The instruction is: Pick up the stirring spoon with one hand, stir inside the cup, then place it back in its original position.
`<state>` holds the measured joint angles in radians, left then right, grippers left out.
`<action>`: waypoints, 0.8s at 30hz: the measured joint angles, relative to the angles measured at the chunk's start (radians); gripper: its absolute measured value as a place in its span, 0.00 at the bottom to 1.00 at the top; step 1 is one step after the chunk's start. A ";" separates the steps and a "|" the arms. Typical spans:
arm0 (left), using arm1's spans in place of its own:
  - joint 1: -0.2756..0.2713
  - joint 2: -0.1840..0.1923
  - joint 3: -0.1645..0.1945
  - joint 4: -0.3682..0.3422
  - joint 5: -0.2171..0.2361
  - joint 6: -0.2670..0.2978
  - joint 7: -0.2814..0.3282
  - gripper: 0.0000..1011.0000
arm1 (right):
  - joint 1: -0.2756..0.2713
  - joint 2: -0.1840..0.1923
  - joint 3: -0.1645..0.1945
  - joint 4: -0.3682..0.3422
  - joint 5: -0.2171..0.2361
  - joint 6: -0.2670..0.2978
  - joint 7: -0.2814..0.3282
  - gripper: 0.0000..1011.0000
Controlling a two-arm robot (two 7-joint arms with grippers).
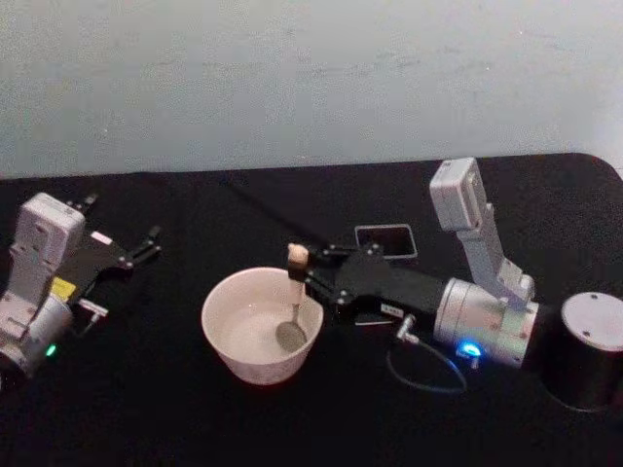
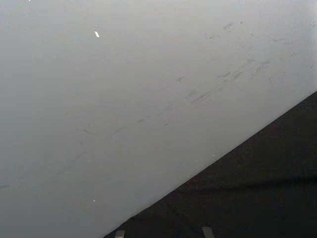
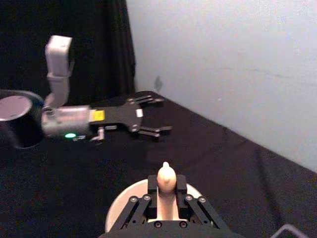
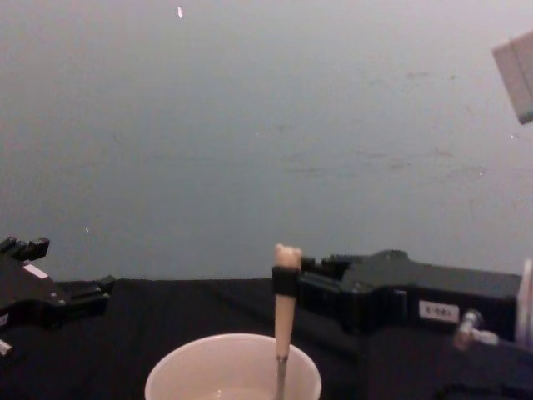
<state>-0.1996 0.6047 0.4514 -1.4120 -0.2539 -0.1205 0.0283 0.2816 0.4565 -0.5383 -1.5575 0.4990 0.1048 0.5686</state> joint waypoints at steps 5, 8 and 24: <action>0.000 0.000 0.000 0.000 0.000 0.000 0.000 0.99 | -0.023 0.025 -0.016 -0.036 0.013 0.003 0.013 0.21; 0.000 0.000 0.000 0.000 0.000 0.000 0.000 0.99 | -0.024 0.025 -0.028 -0.042 0.013 0.003 0.014 0.21; 0.000 0.000 0.000 0.000 0.000 0.000 0.000 0.99 | 0.045 -0.073 -0.082 0.049 -0.047 -0.008 -0.045 0.21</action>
<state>-0.1995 0.6047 0.4514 -1.4120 -0.2539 -0.1205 0.0283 0.3269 0.3836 -0.6205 -1.5082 0.4519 0.0967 0.5241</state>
